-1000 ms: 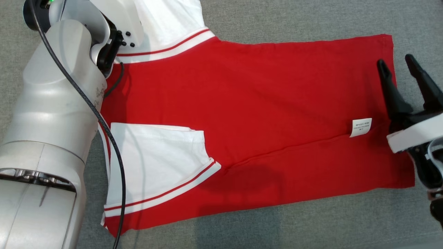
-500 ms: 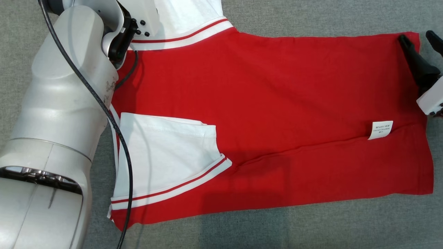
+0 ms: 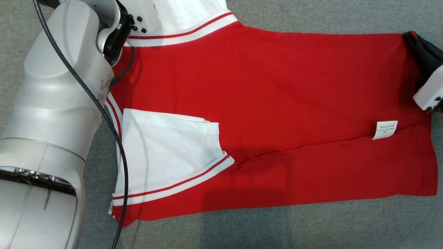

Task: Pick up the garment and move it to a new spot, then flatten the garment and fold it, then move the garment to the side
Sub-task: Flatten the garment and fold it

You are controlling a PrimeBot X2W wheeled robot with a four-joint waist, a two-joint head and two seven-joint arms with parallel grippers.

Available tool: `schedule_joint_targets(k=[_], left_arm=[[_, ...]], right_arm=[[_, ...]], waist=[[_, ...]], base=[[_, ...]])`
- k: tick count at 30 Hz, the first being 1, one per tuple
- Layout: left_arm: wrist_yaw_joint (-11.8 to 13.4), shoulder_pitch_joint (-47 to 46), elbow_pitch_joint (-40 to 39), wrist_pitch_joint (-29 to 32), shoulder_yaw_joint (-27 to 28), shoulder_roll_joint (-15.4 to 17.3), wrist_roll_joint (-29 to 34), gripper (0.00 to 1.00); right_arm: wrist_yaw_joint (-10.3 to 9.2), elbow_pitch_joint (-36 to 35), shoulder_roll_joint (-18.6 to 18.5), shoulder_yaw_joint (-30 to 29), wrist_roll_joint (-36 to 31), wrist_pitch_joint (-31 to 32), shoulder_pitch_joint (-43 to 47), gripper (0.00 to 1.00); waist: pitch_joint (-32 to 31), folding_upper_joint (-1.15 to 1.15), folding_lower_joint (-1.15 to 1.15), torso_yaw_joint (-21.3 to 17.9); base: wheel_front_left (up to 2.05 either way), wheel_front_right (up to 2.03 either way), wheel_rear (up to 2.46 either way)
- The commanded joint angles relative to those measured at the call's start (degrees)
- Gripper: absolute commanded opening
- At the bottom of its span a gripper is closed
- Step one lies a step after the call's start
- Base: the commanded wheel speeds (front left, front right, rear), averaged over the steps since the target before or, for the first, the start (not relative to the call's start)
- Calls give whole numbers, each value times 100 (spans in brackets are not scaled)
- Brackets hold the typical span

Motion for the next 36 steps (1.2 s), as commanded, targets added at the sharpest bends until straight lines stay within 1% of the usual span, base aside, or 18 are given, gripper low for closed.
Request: schedule_joint_targets(k=[1, 5, 10, 18, 21, 28, 32, 35, 36], left_arm=[[-2, -61, -171, -26, 60, 277, -45, 0], [-2, -45, -247, -202, 27, 367, -59, 0], [-2, -80, -389, -537, -6, 461, -55, 0], [-2, -65, -775, -1052, -188, 630, -232, 0], [-2, -45, -843, -1205, -189, 712, -248, 0], [-2, 248, -1109, -1341, -387, 775, -355, 0], [-2, 665, -1421, -1380, -463, 876, -428, 0], [0, 1061, -1723, -1391, -412, 961, -479, 0], [0, 1061, -1723, -1391, -412, 961, -479, 0]], right_arm=[[-20, 25, -160, 132, 9, 0, 136, 0], [-20, 10, -253, 238, -93, -210, 9, 0], [-20, 86, -268, 270, -238, -748, -224, 0], [-20, 523, -161, 360, -565, -1799, -703, 0], [-20, 785, -98, 368, -714, -2058, -869, 0], [-20, 1131, -1, 578, -754, -2243, -862, 0], [-20, 913, -26, 733, -582, -2282, -612, 0], [-20, 700, -179, 802, -458, -2289, -385, 0], [-20, 700, -179, 802, -458, -2289, -385, 0]], waist=[[-11, 0, 0, -1], [-82, 0, 0, 16], [-164, 0, 0, 30], [-229, 0, 0, 99], [-251, 0, 0, 122], [-370, 0, 0, 195], [-506, 0, 0, 223], [-605, 0, 0, 250], [-605, 0, 0, 250]], base=[[0, 0, 0], [0, 0, 0], [0, 0, 0], [0, 0, 0], [0, 0, 0], [0, 0, 0], [0, 0, 0], [0, 0, 0], [0, 0, 0]])
